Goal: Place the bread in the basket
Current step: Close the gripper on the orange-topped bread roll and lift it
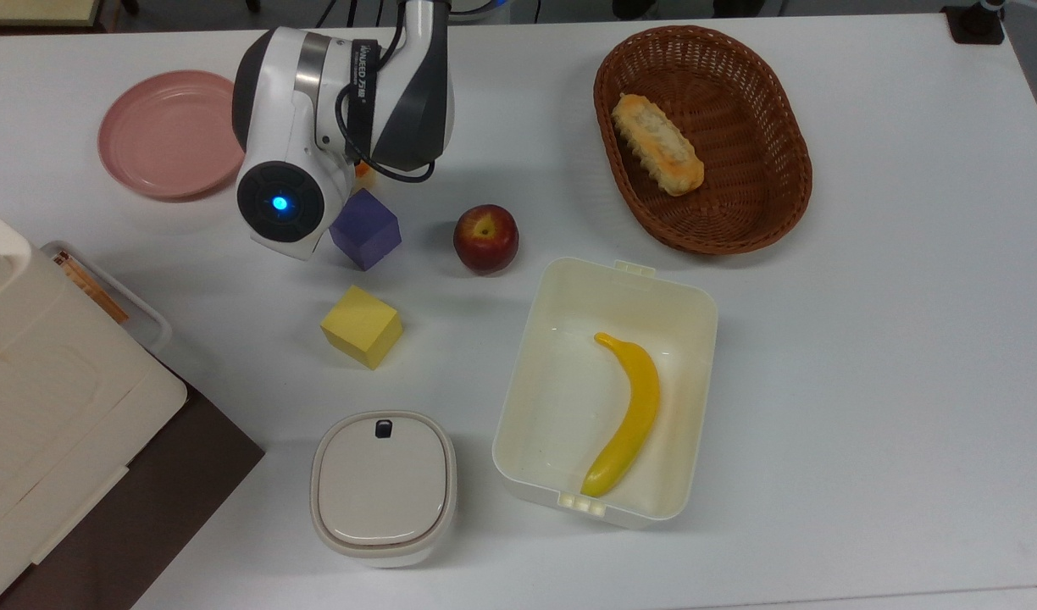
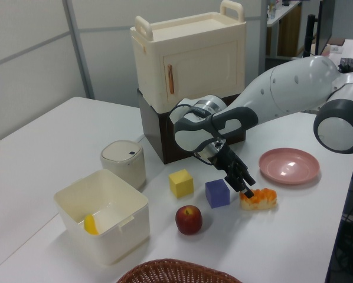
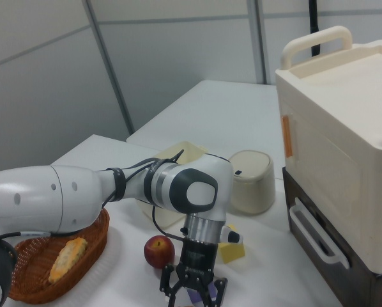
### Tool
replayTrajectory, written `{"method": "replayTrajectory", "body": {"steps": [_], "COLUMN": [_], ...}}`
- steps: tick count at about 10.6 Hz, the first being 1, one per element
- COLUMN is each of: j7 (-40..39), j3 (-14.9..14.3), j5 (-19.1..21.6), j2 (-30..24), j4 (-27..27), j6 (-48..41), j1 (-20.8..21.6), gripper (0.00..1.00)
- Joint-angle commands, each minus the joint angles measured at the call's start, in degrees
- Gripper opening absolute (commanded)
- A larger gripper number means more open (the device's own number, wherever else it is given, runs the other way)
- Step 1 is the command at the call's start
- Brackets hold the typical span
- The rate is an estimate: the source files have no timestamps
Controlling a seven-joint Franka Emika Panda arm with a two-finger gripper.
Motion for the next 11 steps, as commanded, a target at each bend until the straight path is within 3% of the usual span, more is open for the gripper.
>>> {"method": "replayTrajectory", "body": {"steps": [1,3,6,11], "j7": [-0.9,-0.9,-0.9,-1.0], "j3": [-0.1,-0.1,-0.2,0.0], "j5": [-1.1,-1.0,-1.0,-0.4], "j2": [-1.3,-1.4,-2.0,-7.7], "j4": [-1.6,-1.5,-1.1,2.4], "j6": [2.0,2.0,1.6,-4.4], "j1": [0.6,0.6,0.6,0.9], "gripper": [0.24,0.00,0.00,0.00]}}
